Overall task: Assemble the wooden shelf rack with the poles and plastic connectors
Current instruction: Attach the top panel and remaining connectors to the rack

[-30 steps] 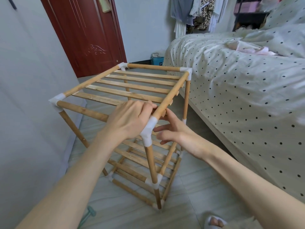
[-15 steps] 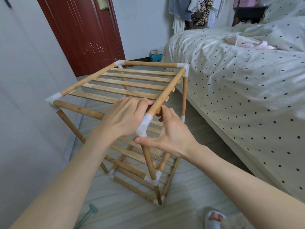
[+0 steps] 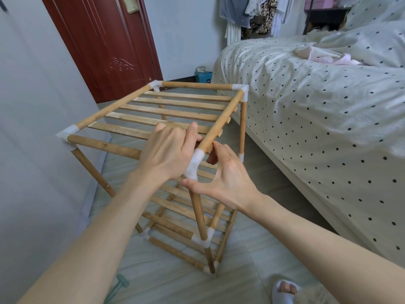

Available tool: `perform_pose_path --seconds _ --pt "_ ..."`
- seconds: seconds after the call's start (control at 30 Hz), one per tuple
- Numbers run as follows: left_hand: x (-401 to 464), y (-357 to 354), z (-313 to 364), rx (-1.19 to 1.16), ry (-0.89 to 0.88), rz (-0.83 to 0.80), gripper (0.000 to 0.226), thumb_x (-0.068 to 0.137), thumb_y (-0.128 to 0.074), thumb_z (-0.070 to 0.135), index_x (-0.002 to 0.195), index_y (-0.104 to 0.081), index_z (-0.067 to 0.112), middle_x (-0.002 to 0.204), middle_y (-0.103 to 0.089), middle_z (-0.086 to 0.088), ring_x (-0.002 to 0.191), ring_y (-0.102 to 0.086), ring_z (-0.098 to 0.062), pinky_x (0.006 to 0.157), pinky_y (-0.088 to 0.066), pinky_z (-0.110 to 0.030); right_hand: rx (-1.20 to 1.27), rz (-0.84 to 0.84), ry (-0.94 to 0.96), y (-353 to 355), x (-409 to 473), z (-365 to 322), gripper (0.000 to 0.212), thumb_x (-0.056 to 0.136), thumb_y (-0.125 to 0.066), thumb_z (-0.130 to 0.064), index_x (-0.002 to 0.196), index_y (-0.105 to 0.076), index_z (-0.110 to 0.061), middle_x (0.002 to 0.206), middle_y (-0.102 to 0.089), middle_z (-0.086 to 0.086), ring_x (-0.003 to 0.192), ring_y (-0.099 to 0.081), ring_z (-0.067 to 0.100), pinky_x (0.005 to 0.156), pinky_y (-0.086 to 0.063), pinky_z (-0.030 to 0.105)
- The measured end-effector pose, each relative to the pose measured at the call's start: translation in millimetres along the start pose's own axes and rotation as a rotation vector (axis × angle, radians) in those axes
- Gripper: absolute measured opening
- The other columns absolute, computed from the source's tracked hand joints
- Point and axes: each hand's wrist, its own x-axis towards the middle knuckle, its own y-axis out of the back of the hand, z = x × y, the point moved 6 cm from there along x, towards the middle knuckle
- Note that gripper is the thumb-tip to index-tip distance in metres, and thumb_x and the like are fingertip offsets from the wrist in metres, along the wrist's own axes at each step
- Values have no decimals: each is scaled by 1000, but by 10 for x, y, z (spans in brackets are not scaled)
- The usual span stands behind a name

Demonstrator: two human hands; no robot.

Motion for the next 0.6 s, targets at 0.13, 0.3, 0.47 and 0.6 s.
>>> perform_pose_path --seconds 0.13,0.3,0.47,0.6 --pt "14 -75 -47 -51 -2 -115 58 97 -15 36 104 -70 19 96 -68 1 90 -58 -20 75 -31 -25 5 -72 -9 -9 15 18 86 61 -70 -64 129 -40 -19 105 -45 -7 99 -42 8 90 -42 27" --pt "-8 -177 -165 -148 48 -350 43 101 -20 36 116 -58 24 116 -49 15 100 -51 -5 86 -43 -32 12 -112 -34 -57 25 3 95 56 -70 -69 129 -35 -21 111 -40 -9 107 -40 8 95 -40 29" --pt "43 -187 -161 -102 80 -338 47 98 -15 38 106 -59 23 101 -53 9 88 -52 -6 79 -44 -32 79 -100 -60 -74 69 32 92 55 -71 -66 128 -38 -22 114 -43 -8 109 -41 8 97 -42 33" --pt "94 -207 -112 -80 42 -322 46 98 -16 32 105 -60 22 104 -53 8 92 -51 -9 83 -43 -35 88 -33 -48 -36 78 62 76 55 -73 -63 113 -42 -25 101 -43 -14 98 -44 7 88 -46 30"
